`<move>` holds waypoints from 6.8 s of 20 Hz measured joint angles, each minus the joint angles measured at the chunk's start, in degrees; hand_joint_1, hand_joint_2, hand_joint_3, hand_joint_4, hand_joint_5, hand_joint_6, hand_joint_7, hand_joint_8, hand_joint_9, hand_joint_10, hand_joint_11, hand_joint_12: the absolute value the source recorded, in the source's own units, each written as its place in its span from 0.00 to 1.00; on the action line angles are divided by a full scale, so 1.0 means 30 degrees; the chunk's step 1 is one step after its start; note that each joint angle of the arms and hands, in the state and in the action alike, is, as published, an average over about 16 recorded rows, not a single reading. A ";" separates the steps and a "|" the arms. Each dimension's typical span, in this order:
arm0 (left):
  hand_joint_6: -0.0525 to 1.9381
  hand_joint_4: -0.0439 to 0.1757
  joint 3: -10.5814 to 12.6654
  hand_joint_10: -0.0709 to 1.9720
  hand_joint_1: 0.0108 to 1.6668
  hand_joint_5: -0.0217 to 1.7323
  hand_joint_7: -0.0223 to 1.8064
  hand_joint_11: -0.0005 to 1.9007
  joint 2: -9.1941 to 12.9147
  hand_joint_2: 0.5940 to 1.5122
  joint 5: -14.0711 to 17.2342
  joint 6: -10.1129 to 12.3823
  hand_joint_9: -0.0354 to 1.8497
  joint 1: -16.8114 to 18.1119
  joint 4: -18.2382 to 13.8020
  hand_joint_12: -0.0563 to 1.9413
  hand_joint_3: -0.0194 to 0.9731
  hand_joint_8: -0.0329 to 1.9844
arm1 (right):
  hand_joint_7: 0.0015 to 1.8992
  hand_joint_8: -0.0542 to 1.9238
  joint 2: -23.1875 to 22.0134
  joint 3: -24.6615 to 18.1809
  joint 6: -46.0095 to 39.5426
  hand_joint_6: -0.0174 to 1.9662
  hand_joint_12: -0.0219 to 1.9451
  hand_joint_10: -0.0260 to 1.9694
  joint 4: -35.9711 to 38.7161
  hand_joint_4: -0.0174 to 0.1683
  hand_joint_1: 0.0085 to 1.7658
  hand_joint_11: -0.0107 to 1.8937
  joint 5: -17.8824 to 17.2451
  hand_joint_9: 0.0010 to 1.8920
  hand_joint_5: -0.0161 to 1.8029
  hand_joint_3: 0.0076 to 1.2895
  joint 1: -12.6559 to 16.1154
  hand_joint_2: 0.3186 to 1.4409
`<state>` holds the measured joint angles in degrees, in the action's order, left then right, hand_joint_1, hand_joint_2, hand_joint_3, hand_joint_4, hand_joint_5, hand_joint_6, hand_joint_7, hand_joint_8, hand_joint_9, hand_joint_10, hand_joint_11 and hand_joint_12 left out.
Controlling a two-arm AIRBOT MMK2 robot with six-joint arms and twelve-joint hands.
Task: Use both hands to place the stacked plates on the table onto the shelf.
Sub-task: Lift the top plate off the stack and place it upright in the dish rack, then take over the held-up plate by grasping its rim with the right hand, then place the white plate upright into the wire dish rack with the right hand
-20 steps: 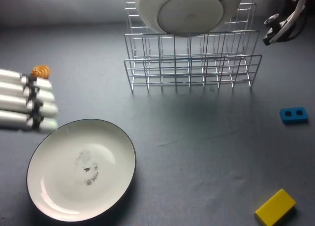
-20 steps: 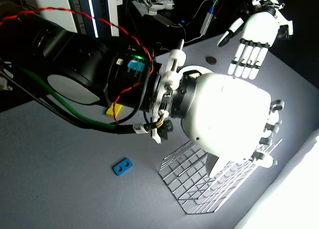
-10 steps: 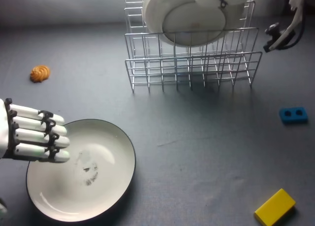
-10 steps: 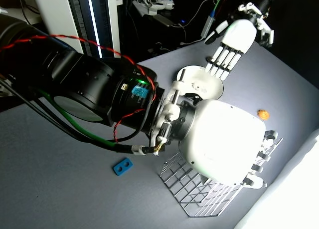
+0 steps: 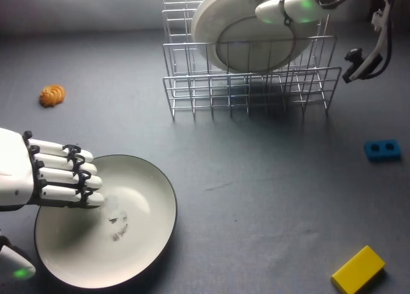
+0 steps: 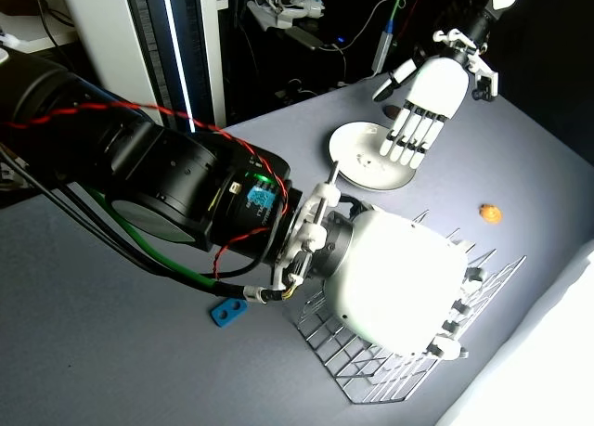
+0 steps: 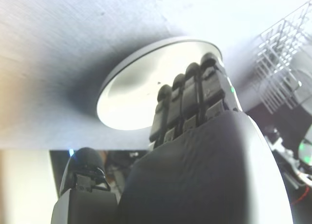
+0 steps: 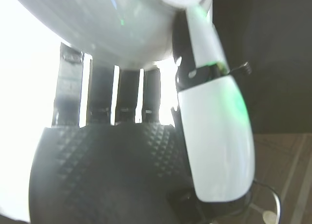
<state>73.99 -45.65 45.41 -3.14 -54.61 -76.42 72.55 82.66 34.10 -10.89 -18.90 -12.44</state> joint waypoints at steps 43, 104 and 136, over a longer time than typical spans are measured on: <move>0.01 0.16 -0.0146 0.02 0.00 0.02 0.02 0.01 -0.0082 0.62 -0.1994 0.0290 0.01 -0.3088 0.2718 0.03 0.02 0.01 | 0.01 0.03 0.2110 -0.5023 0.5566 0.02 0.02 0.01 1.1876 0.11 0.75 0.02 -0.3596 0.01 0.02 0.00 -0.3257 0.53; 0.04 0.20 0.3315 0.04 0.01 0.05 0.03 0.01 0.1168 0.65 -0.3055 0.0358 0.03 -0.0040 0.5907 0.03 0.04 0.02 | 0.49 0.57 -0.0349 -0.7632 0.6132 0.51 0.67 0.07 0.9168 0.18 0.67 0.25 -0.5760 0.57 0.49 0.01 -0.0596 0.66; 0.04 0.20 0.1203 0.04 0.01 0.06 0.04 0.01 0.2314 0.65 0.7636 0.0362 0.04 0.8242 -0.1455 0.03 0.04 0.02 | 0.51 0.56 -0.3854 -0.7549 0.4099 0.50 0.63 0.07 -0.0848 0.15 0.67 0.25 0.0632 0.56 0.49 0.00 0.2187 0.67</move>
<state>77.60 -38.71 68.32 -2.06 -29.89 -80.78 60.99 60.02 46.39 -13.44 -17.01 -5.88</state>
